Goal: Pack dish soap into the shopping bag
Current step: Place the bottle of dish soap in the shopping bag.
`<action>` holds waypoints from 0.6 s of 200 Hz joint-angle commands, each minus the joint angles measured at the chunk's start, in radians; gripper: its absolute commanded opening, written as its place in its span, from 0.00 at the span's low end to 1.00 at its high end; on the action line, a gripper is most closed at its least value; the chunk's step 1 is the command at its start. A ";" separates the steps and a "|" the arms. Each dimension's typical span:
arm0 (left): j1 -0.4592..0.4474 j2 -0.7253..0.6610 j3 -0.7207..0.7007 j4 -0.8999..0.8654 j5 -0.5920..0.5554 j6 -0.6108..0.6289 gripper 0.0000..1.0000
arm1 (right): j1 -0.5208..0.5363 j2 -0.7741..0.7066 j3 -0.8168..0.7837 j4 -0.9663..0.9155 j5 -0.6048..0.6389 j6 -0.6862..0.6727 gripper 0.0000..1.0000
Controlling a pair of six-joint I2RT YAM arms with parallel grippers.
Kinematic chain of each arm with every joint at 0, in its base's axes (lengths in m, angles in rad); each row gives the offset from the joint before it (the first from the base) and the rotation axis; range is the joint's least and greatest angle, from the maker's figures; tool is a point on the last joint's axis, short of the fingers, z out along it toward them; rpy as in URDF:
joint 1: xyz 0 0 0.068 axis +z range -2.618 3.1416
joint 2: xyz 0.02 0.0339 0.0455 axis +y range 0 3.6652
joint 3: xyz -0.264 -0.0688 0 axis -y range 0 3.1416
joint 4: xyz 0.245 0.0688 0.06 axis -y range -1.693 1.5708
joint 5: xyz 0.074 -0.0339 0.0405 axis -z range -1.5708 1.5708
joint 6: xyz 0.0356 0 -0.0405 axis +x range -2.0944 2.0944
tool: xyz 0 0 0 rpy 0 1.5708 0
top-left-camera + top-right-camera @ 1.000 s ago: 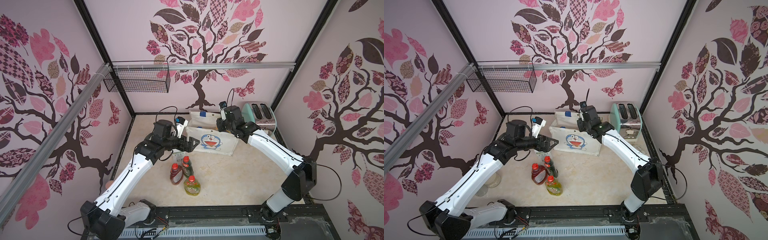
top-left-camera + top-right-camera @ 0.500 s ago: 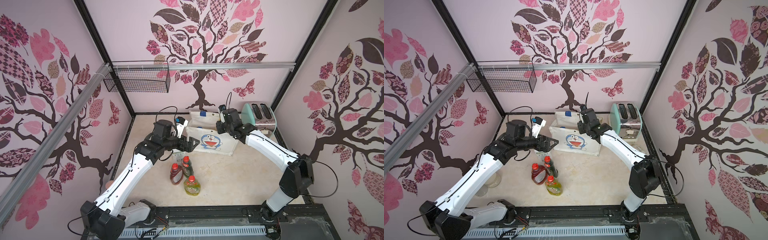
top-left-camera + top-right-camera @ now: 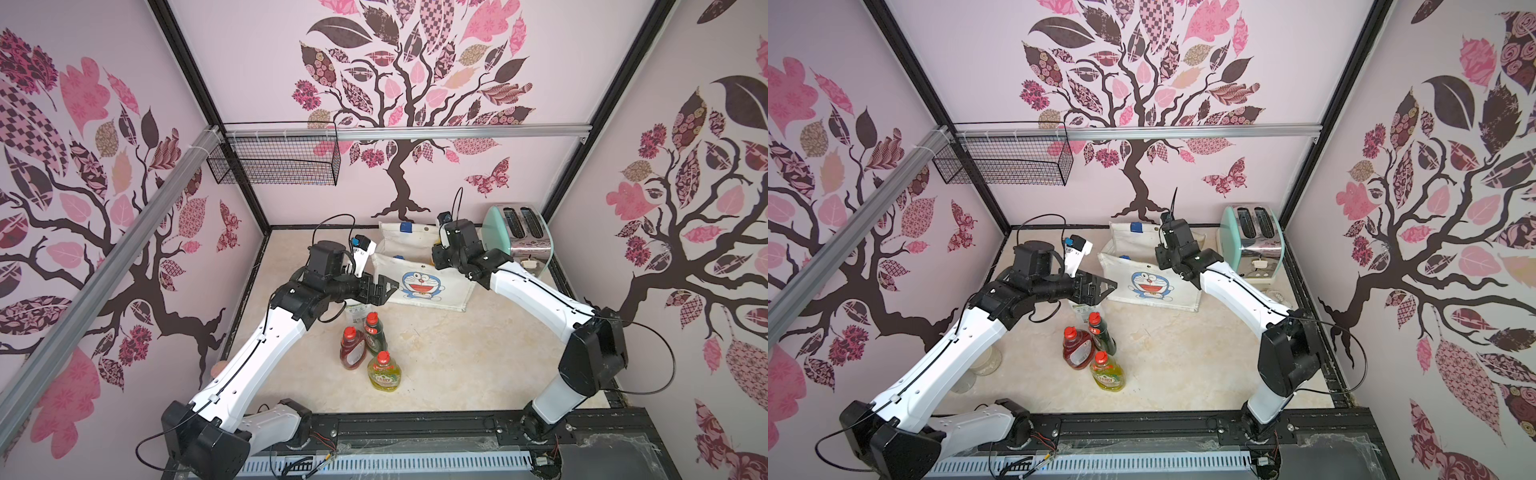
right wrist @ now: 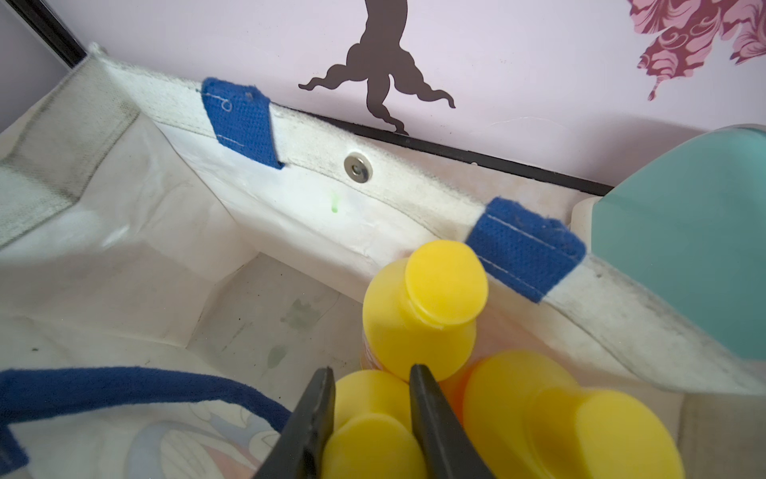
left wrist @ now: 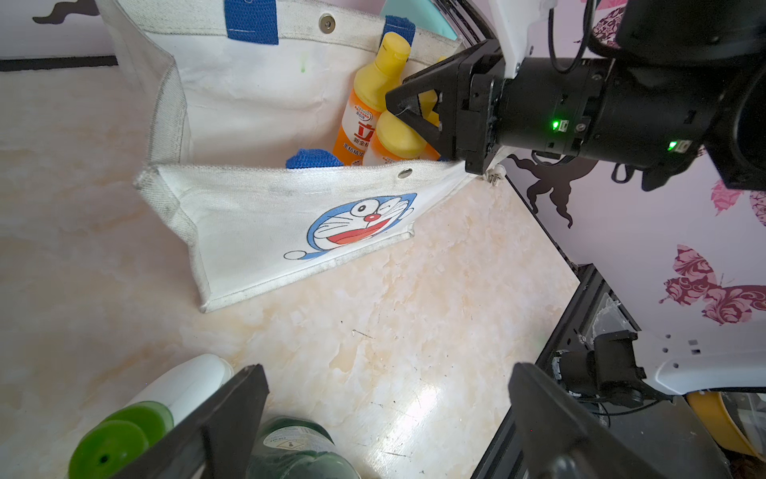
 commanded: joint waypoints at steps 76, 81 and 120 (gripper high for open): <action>-0.002 -0.005 -0.003 0.016 -0.007 0.003 0.97 | -0.018 -0.070 0.026 0.019 0.031 -0.015 0.42; -0.003 -0.004 -0.005 0.016 -0.006 0.002 0.97 | -0.018 -0.070 0.028 0.017 0.030 -0.015 0.43; -0.002 -0.004 -0.001 0.017 -0.004 -0.001 0.97 | -0.018 -0.077 0.035 0.008 0.025 -0.022 0.48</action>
